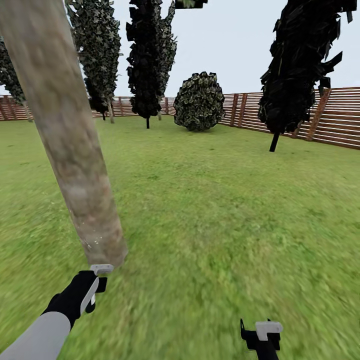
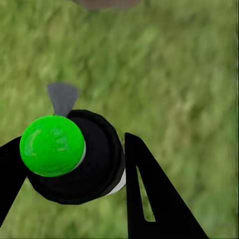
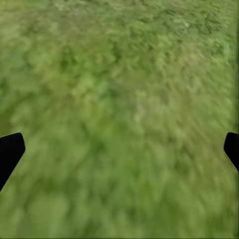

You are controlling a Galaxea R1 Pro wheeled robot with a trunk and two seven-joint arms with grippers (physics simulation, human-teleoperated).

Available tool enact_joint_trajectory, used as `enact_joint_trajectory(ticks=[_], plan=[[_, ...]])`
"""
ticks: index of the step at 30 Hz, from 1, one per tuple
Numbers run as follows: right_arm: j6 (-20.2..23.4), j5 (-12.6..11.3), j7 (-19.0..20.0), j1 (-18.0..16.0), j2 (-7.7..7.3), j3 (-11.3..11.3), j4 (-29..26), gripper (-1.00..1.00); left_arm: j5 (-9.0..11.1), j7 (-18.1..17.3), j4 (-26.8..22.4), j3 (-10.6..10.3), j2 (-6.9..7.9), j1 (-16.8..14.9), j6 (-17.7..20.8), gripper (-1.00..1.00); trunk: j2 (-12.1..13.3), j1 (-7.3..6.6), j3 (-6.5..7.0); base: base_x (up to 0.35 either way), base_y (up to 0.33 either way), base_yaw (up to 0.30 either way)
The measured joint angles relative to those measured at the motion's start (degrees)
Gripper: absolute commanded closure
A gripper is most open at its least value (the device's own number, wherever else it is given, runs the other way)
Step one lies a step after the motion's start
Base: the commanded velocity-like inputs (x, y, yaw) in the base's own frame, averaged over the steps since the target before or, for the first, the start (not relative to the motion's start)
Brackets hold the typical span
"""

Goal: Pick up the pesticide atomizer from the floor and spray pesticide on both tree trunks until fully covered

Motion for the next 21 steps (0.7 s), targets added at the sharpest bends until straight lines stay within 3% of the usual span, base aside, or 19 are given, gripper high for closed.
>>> enact_joint_trajectory(ticks=[16,21], plan=[[0.0,0.0,0.0,0.0,0.08,0.0,0.0,-1.00,0.0,0.2,0.0,0.0,0.09,0.0,0.0,1.00,0.0,0.00,0.00,0.235,-0.186,0.262],[0.0,0.0,0.0,0.0,0.02,0.0,0.0,-1.00,-0.1,0.3,-0.1,0.0,0.31,0.0,-0.1,1.00,0.0,0.00,0.00,0.165,-0.228,0.088]])
